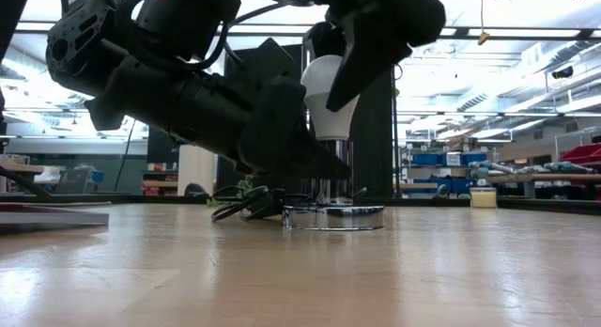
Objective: Screw lightbulb
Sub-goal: Insert the white lightbulb into the lamp socket
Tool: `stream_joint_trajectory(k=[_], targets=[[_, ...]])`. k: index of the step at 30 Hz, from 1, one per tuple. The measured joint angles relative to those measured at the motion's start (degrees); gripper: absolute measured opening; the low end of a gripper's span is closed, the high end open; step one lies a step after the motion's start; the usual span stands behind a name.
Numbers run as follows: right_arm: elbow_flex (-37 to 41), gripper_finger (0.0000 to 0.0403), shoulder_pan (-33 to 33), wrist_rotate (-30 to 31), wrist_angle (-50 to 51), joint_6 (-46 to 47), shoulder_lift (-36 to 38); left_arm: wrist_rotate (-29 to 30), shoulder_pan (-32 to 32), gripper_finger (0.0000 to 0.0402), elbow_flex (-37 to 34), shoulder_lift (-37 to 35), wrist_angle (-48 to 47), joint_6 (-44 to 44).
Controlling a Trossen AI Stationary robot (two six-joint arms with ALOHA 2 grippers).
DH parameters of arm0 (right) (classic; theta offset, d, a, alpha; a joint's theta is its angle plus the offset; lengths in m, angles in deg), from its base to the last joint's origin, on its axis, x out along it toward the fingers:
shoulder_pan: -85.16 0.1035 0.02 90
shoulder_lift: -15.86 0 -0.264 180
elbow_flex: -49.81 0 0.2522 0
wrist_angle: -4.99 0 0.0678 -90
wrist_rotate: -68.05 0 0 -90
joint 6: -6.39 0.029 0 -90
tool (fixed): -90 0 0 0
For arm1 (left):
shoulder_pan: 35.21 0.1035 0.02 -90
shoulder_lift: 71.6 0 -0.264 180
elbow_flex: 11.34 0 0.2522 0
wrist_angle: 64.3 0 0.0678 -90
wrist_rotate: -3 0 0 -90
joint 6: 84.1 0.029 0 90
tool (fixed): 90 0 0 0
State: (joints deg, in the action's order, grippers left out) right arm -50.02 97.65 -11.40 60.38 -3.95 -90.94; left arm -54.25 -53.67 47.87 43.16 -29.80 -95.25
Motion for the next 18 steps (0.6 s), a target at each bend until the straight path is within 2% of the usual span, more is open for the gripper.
stream_joint_trajectory(k=[18], targets=[[0.8, 0.0346, -0.4, -0.1, -2.4, 2.3, -1.4, 0.1, 0.0, 0.0223, 0.0, 0.0, 0.2, 0.0]])
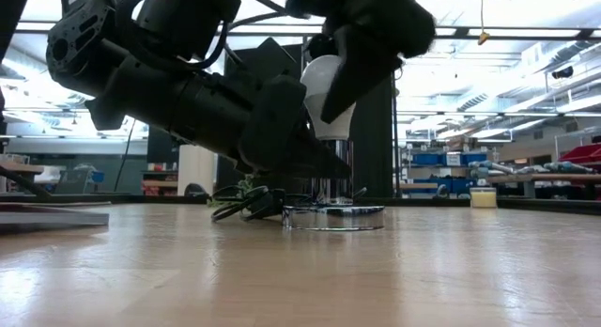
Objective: Screw lightbulb
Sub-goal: Insert the white lightbulb into the lamp socket
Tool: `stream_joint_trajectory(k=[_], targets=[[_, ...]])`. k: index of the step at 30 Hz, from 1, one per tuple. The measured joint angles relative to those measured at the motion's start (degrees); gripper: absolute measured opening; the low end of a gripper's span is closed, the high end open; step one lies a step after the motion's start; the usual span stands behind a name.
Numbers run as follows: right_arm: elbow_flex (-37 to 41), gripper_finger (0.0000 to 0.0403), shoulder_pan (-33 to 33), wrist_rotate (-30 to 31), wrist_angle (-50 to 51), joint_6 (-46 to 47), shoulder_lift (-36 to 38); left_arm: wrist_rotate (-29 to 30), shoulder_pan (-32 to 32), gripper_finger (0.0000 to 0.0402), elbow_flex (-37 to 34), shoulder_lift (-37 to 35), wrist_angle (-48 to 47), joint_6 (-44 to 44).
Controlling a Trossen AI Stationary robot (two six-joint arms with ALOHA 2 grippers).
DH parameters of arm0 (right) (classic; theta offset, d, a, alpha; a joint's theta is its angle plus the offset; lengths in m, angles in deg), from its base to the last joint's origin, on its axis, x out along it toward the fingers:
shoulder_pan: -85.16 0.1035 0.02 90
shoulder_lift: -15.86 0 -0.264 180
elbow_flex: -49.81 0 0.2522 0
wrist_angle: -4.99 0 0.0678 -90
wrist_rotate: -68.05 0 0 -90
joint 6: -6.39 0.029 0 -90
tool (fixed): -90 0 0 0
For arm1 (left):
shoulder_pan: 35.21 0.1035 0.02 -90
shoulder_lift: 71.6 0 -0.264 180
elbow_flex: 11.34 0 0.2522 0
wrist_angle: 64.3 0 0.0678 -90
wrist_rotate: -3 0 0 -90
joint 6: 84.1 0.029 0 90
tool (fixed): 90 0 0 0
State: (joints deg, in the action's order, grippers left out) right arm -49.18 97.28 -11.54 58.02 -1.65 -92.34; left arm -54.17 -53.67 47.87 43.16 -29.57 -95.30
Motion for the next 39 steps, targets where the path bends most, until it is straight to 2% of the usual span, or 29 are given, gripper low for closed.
stream_joint_trajectory(k=[11, 22, 26, 32, 39], targets=[[0.1, 0.0342, 0.0, 0.0, 1.3, 5.1, -0.7, 0.0, 0.0, 0.0223, 0.0, 0.0, -0.2, 0.0], [0.1, 0.0253, 0.0, -0.1, 1.3, 9.6, -0.6, -0.1, 0.0, 0.0223, 0.0, 0.0, 0.5, 0.0], [-0.5, 0.0253, 0.0, -1.3, 2.5, 13.0, -0.3, 0.0, 0.0, 0.0223, 0.0, 0.0, 1.0, 0.0], [-1.1, 0.028, -0.1, -1.3, 5.4, 21.1, 0.0, 1.5, -0.1, 0.0223, 0.0, 0.0, 0.7, 0.0], [-0.9, 0.0264, 1.0, 0.7, 5.8, 29.3, -0.3, 2.4, 0.0, 0.0223, 0.0, 0.0, 1.0, -1.4]])
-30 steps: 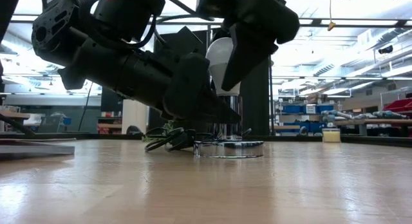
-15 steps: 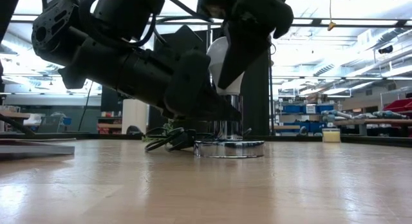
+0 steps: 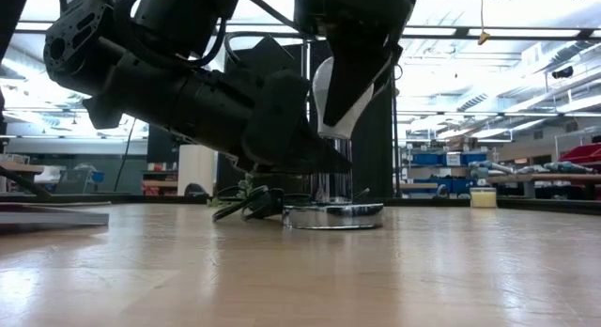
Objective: Screw lightbulb
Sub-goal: Insert the white lightbulb into the lamp socket
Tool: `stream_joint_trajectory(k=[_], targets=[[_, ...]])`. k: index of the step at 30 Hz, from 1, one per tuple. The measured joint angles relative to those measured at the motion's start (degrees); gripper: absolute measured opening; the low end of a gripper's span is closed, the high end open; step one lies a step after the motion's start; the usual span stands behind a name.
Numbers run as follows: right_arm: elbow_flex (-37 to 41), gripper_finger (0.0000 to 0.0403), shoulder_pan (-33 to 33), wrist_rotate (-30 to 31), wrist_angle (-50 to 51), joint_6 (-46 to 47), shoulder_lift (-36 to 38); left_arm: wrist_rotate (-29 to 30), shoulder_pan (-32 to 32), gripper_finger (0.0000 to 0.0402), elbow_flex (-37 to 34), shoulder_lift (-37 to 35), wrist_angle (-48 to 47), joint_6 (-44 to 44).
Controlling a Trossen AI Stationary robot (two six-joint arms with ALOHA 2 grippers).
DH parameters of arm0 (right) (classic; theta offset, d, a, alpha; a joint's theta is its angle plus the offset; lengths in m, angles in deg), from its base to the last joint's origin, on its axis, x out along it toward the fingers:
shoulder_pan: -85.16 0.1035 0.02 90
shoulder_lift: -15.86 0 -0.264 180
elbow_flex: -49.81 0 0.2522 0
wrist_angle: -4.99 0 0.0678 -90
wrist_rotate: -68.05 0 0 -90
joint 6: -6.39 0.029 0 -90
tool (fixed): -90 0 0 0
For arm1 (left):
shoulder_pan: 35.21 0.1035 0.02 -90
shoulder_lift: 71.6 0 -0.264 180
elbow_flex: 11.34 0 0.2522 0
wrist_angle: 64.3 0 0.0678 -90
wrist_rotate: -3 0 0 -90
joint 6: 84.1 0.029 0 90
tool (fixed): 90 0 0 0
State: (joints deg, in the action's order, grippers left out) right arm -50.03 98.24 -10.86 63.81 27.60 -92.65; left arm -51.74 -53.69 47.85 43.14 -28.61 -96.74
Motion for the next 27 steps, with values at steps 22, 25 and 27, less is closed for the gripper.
stream_joint_trajectory(k=[22, 25, 27], targets=[[0.0, 0.0276, 0.4, -1.1, -3.3, -0.8, -0.1, -0.5, -0.8, 0.0223, 0.4, -0.1, 0.3, 3.3], [0.0, 0.0275, -0.5, -2.7, -3.3, -2.0, -0.1, -0.4, -1.5, 0.0223, 0.4, -1.3, 0.2, 4.6], [-0.2, 0.0272, -1.1, -3.5, -3.0, -2.6, -0.1, 0.0, -1.9, 0.0223, 0.4, -2.5, -0.5, 4.8]])
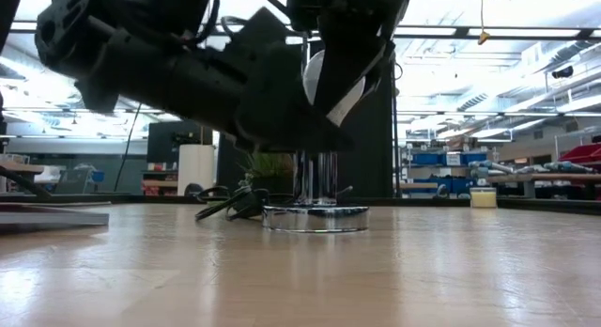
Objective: Screw lightbulb
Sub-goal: Insert the white lightbulb into the lamp socket
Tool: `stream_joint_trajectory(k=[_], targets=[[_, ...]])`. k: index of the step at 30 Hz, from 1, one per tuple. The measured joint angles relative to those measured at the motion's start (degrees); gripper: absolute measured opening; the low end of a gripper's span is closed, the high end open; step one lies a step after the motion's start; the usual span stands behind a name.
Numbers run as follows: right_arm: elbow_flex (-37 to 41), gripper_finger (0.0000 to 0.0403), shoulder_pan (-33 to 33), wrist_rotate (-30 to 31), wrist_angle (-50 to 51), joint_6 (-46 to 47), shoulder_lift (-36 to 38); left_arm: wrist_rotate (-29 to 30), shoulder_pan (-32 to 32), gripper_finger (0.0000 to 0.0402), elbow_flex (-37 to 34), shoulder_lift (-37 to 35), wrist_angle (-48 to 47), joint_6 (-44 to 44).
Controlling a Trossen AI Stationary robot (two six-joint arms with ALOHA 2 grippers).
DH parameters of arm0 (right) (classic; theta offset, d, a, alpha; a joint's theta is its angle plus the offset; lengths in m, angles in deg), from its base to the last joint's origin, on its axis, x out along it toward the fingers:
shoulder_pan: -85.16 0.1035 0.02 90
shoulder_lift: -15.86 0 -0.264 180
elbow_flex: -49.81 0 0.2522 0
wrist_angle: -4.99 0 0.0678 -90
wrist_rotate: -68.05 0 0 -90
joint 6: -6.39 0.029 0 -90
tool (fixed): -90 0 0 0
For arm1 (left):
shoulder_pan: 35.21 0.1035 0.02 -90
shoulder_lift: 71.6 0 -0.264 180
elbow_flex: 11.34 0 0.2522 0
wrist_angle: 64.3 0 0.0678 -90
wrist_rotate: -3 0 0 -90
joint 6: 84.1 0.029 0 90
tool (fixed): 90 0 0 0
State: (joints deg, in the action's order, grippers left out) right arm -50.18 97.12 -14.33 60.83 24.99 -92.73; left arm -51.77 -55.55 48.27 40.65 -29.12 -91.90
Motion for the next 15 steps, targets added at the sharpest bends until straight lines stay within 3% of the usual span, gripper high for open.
stream_joint_trajectory(k=[8, 15], targets=[[-2.0, 0.027, -0.4, -0.8, 1.1, -6.4, 0.0, 0.3, -1.1, 0.0224, 0.0, -3.3, -7.1, -0.2], [-2.0, 0.027, -0.5, -3.3, 1.8, -10.9, 0.1, 0.1, -1.3, 0.0224, 0.0, -4.1, -7.8, -0.2]])
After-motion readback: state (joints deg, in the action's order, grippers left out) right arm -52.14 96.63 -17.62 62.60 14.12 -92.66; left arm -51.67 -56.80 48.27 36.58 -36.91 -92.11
